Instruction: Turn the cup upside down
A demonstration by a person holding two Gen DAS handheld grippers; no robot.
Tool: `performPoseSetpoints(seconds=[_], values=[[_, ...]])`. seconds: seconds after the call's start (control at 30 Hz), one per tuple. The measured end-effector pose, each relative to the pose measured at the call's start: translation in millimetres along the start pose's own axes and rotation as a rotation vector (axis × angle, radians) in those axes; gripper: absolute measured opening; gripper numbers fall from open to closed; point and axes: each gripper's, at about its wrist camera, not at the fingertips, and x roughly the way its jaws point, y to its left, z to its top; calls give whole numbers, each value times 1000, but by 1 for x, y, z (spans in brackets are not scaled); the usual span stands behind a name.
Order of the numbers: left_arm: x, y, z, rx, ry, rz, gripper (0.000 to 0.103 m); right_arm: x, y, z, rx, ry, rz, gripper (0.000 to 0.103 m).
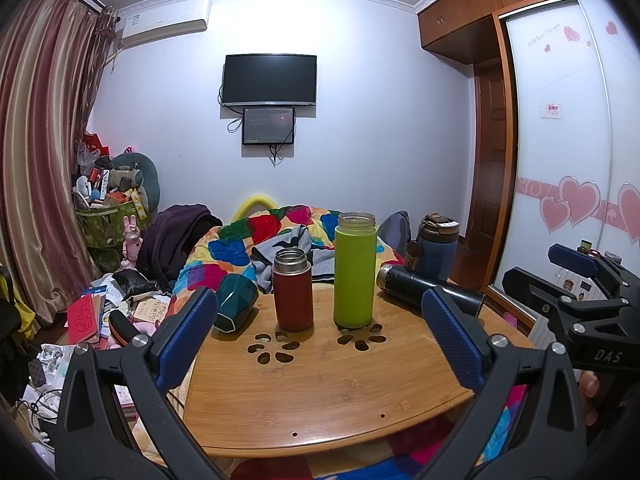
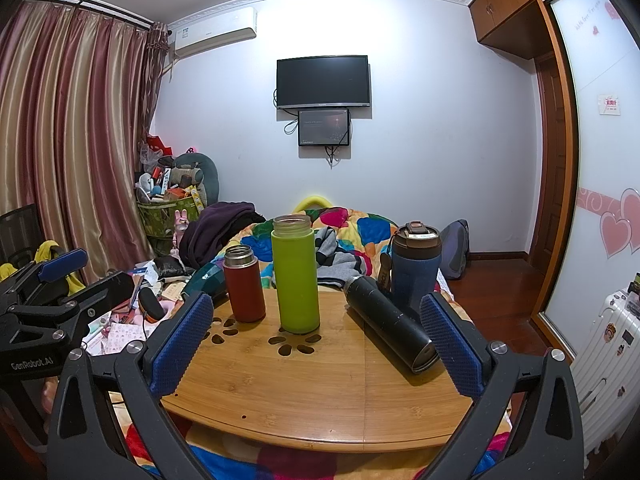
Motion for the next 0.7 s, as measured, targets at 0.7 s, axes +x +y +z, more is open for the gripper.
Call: performPoseSetpoints(seconds=[0.7], values=[[67,-18,5,68,70,-80,103,14,-25,-13,30,51,-72,103]])
